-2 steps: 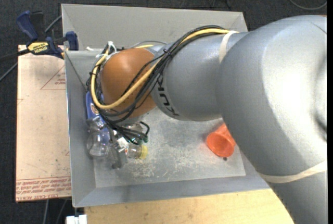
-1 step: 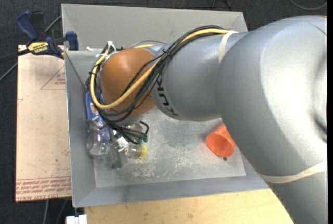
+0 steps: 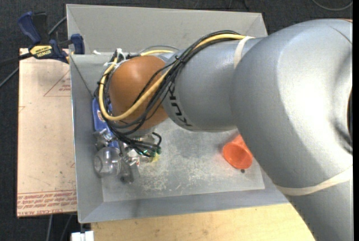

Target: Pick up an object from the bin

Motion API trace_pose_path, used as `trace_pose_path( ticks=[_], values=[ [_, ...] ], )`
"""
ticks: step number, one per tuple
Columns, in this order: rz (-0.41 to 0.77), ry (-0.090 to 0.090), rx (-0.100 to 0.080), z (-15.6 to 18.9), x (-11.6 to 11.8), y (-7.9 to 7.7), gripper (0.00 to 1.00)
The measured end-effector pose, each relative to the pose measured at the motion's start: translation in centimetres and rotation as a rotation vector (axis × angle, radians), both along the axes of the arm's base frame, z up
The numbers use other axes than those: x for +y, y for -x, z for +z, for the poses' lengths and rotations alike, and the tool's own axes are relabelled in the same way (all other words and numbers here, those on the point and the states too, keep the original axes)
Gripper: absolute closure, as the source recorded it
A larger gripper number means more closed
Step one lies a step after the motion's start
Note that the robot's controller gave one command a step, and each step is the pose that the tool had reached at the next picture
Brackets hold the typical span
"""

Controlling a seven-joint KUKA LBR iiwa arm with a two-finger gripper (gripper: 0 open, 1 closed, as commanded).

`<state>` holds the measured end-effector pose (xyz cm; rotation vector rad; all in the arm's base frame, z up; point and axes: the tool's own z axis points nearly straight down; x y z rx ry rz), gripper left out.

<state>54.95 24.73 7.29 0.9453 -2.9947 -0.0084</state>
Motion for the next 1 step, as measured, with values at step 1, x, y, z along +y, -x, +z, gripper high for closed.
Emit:
trace_pose_path(
  ticks=[1],
  values=[
    [0.012, -0.001, -0.001, -0.30, -0.16, 0.00, 1.00]
  ],
)
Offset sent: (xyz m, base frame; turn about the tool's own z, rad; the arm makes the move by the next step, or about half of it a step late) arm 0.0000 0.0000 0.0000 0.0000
